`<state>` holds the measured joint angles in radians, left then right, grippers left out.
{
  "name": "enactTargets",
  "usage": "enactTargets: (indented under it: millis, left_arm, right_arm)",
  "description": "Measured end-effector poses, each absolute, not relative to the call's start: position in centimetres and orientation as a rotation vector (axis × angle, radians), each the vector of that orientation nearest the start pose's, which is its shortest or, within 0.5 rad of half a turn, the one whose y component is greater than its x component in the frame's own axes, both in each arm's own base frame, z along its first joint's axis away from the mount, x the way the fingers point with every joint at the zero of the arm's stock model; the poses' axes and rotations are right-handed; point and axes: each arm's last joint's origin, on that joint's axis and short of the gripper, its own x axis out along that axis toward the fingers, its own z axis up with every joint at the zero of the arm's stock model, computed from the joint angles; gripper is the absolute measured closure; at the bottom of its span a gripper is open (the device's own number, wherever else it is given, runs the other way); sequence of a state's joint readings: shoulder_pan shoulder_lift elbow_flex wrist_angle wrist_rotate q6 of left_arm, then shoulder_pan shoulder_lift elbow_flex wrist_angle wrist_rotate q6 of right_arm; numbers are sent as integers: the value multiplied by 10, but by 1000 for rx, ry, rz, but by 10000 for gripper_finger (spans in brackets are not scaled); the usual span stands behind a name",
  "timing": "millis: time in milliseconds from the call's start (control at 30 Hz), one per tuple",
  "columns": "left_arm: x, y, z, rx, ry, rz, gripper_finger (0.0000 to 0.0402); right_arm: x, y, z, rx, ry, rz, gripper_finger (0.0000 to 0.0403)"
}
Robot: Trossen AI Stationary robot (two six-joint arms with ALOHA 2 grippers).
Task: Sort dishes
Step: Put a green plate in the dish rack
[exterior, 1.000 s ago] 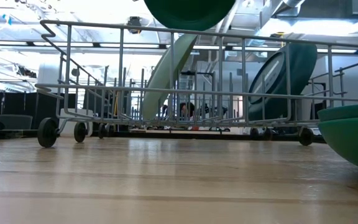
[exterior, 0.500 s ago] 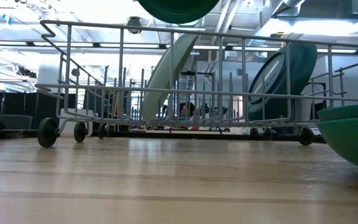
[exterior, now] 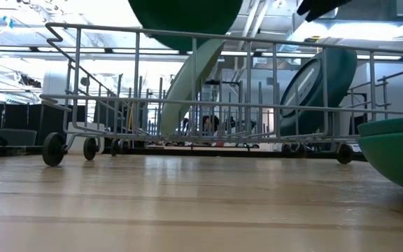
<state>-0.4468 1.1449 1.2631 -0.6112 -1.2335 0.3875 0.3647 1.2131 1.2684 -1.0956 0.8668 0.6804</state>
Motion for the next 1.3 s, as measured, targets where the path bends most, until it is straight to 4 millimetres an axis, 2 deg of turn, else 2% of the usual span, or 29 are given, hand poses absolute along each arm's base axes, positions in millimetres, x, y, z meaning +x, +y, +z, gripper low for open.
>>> enactTargets:
  millis: [100,267,400,533,667,933,1133,1300]
  left_arm:
    - [208,-85,388,824,506,688,399]
    - [216,-113,386,983,515,841,399]
    - [216,-124,393,1005,505,833,399]
    - [216,-126,399,995,494,824,399]
    - [212,-122,418,965,424,704,400]
    - [198,-109,479,1031,62,344,400]
    - [170,-71,532,819,-263,257,400]
    - [151,-43,552,799,-392,63,400]
  right_arm:
    - [207,56,352,17,621,-693,157]
    - [210,58,355,-19,590,-681,170]
    - [212,56,357,-42,586,-677,180]
    - [212,56,357,-87,601,-666,188]
    - [212,56,357,-159,630,-643,195]
    - [207,59,354,-253,694,-600,207]
    - [202,67,352,-288,714,-556,215]
    - [201,72,352,-294,707,-533,216]
